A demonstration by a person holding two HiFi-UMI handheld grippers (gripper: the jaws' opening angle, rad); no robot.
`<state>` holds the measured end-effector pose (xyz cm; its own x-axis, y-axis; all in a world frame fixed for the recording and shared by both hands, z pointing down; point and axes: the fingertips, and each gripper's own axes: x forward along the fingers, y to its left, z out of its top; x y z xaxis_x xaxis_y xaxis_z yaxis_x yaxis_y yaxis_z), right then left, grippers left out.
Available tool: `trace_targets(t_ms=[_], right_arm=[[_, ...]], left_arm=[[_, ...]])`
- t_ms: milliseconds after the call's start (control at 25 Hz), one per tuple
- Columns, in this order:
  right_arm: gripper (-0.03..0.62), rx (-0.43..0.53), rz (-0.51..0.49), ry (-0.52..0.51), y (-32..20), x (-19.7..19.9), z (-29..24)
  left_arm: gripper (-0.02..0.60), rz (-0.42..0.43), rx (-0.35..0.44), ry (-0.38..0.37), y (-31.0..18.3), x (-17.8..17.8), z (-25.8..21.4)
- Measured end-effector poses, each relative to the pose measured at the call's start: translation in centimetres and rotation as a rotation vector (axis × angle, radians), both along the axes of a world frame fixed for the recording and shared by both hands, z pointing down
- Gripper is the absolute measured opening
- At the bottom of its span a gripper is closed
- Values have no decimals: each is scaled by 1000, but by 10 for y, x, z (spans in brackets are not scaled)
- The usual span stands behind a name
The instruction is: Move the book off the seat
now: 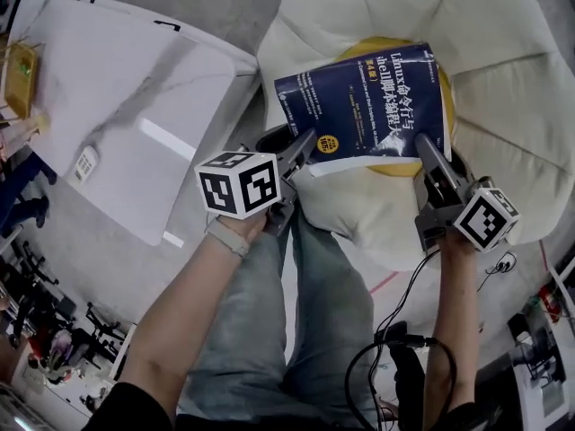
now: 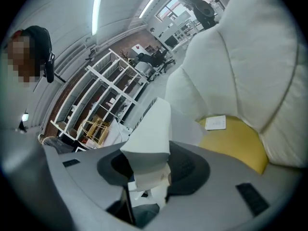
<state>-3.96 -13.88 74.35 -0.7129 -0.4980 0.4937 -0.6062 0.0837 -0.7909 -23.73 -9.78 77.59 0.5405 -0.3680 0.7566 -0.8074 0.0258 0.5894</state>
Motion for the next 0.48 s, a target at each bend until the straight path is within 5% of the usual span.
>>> trace_targets(t_ms=[240, 480], right_arm=[[178, -45, -54, 28, -1, 7, 12], [178, 19, -123, -71, -5, 7, 12]], left_arm=[[143, -81, 1, 19, 11, 6, 6], [140, -147, 69, -35, 18, 10, -6]])
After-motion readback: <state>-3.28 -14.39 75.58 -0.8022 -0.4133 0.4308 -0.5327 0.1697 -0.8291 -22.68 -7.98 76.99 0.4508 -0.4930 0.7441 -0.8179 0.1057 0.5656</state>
